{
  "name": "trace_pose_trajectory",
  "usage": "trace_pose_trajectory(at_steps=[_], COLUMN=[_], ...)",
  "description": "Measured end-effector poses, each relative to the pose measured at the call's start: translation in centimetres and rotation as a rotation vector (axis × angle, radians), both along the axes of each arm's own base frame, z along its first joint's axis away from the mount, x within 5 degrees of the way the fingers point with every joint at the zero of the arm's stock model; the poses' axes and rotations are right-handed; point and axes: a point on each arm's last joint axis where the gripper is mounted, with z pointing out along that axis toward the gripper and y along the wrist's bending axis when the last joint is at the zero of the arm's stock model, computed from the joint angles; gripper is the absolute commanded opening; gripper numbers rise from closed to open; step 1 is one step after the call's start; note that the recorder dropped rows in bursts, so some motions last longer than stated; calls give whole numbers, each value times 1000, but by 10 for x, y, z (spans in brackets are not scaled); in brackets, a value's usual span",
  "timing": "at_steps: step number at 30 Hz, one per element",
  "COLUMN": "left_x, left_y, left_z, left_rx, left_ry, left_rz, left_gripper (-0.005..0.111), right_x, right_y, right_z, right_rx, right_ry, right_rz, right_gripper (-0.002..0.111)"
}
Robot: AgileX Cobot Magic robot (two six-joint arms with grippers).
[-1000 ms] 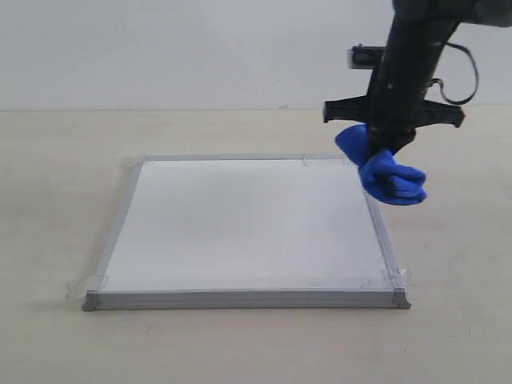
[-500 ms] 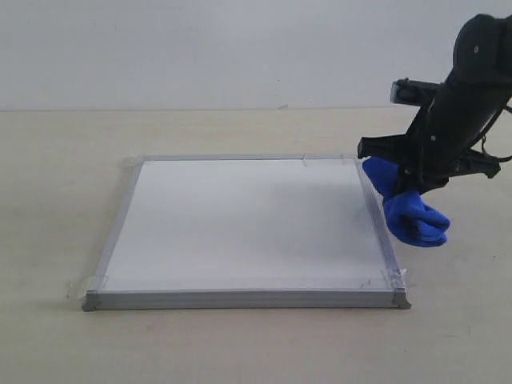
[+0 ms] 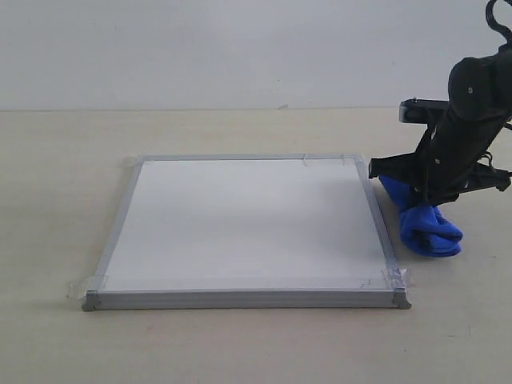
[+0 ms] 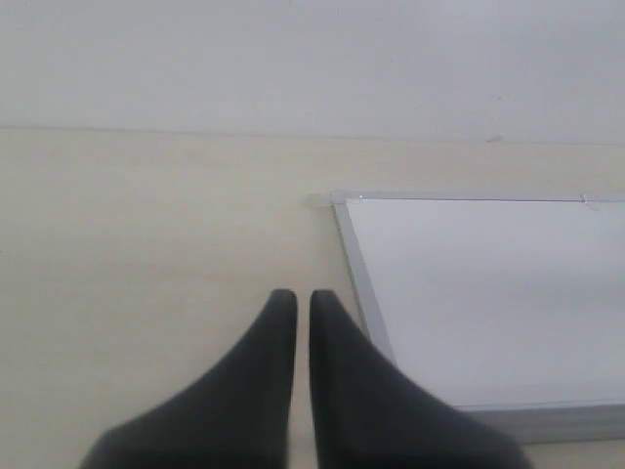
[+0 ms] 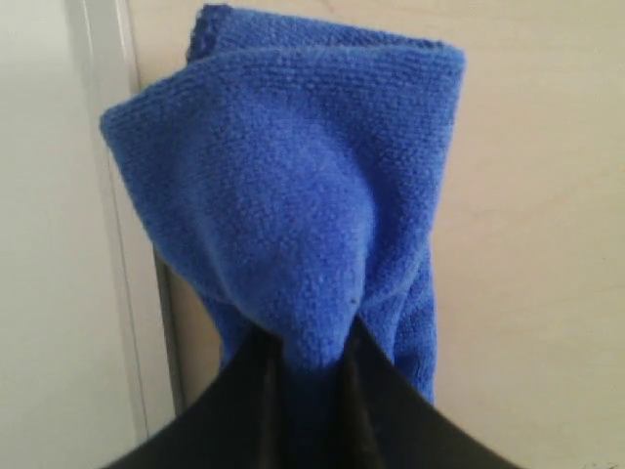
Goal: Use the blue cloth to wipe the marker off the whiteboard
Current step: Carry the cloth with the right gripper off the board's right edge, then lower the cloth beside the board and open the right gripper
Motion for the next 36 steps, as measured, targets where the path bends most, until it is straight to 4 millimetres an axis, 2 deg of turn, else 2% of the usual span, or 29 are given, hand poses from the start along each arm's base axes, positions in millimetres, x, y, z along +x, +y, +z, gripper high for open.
trace_pose_trajectory(at_steps=[12,14,15,18,25,31,33,36], left_x=[0,0,0,0,0,0,0,0], left_y=[0,0,0,0,0,0,0,0], left_z=[0,0,0,0,0,0,0,0], left_rx=[0,0,0,0,0,0,0,0], left_ry=[0,0,0,0,0,0,0,0], left_rz=[0,0,0,0,0,0,0,0], left_gripper=[5,5,5,5,5,5,5,5], right_x=[0,-1,-1,-2,-2,-2,-1,-1], right_y=[-1,-1,-1,0,0,1,1,1], right_z=[0,0,0,0,-1,2,12,41], right_rx=[-19,-20,-20,-6,3,14,22,19], right_ry=[6,8,8,19,20,35,20,-38], right_rz=[41,43,43,23,-6,-23,-27,-11], right_gripper=[0,9,22,43,71,71,71,69])
